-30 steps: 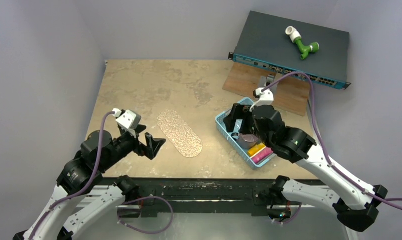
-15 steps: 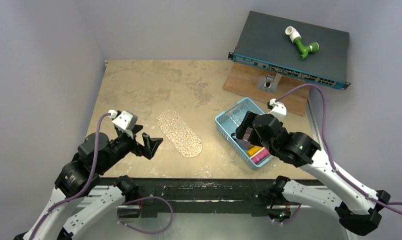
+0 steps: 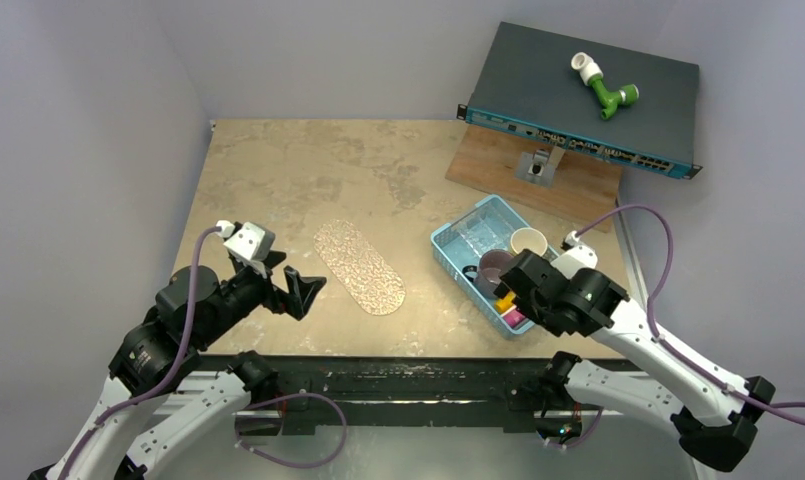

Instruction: Prepare toiletry sets of a toothbrush and toothpaste on the tray

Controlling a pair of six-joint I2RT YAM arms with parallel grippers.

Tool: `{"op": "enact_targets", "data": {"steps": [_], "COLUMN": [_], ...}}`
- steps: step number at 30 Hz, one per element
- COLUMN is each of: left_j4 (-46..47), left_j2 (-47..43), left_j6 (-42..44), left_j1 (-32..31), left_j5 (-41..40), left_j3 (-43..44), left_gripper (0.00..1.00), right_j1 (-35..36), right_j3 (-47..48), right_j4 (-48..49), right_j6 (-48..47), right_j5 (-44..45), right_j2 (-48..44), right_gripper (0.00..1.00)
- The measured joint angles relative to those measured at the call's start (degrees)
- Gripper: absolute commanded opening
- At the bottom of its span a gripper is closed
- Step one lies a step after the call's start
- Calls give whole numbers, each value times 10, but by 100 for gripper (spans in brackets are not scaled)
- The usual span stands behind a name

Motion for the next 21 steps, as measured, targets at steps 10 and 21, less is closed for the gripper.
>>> {"op": "enact_targets", "data": {"steps": [10,21], "left_j4": [0,0], "left_j2": [0,0], "left_j6": [-6,-10], "left_j1": [0,0], "left_j5": [5,22], "left_j3": [0,0], "left_gripper": [100,100], "right_j1": [0,0], "right_j3": [-56,-108], "right_j4": [-19,-25], "right_j6": [111,163], "right_j5": [11,36], "right_j2": [-57,-65], "right_gripper": [76,62]}}
